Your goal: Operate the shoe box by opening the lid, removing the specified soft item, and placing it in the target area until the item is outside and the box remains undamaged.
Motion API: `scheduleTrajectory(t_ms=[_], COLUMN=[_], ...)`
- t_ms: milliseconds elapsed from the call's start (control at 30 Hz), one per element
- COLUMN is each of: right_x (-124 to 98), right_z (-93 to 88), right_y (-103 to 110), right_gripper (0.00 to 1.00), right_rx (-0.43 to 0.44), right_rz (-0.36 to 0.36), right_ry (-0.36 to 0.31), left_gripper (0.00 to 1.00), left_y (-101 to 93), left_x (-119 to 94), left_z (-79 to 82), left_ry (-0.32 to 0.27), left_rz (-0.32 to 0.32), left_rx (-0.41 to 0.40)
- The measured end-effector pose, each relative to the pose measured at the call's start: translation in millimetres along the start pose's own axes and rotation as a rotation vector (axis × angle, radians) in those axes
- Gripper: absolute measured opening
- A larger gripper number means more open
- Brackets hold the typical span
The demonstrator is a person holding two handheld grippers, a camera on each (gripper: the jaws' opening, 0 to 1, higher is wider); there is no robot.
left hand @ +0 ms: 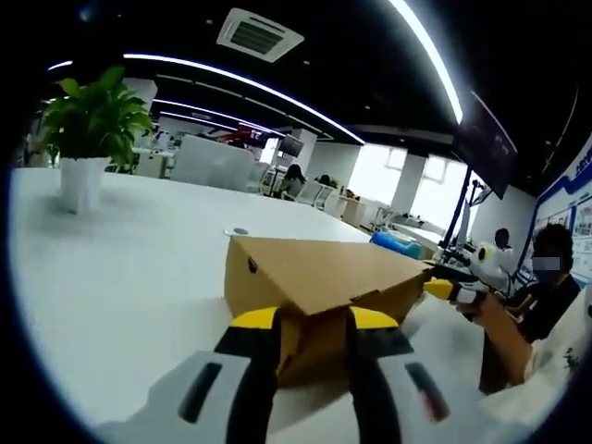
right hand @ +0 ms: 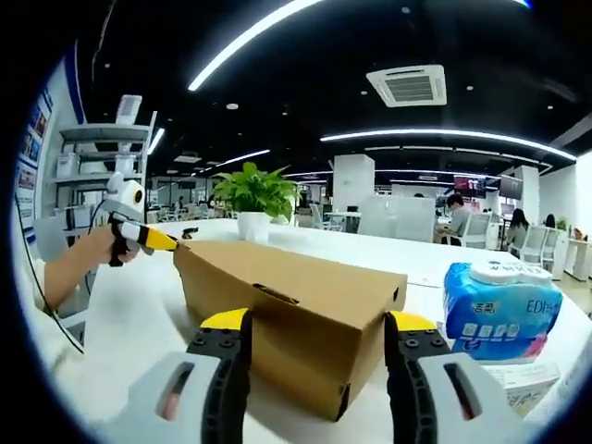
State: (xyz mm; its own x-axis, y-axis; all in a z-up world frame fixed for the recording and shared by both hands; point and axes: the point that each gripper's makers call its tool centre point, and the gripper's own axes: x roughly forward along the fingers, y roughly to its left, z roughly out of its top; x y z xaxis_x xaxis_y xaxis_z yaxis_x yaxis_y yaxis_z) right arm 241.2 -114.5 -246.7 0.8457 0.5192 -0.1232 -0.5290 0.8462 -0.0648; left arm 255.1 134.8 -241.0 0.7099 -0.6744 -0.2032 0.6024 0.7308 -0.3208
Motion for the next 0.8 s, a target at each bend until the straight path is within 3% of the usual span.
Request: scheduleTrajectory(t_ms=[400, 800], right_x=[-1.2, -1.1], right_z=[0.0, -5.5], right_y=[0.2, 0.3], right_gripper=[0.59, 0.59], right_rx=[0.004, -0.015], right_rz=[-0.004, -0.002], right_ry=[-0.012, 0.001], left_gripper=[0.28, 0.28], left_y=[0.7, 1.8], left_x=[-0.5, 0.1], left_z=[-0.7, -5.0], left_ry=[-0.030, -0.031], left_rz=[-0.017, -0.013], left_rx=[-0.030, -0.010])
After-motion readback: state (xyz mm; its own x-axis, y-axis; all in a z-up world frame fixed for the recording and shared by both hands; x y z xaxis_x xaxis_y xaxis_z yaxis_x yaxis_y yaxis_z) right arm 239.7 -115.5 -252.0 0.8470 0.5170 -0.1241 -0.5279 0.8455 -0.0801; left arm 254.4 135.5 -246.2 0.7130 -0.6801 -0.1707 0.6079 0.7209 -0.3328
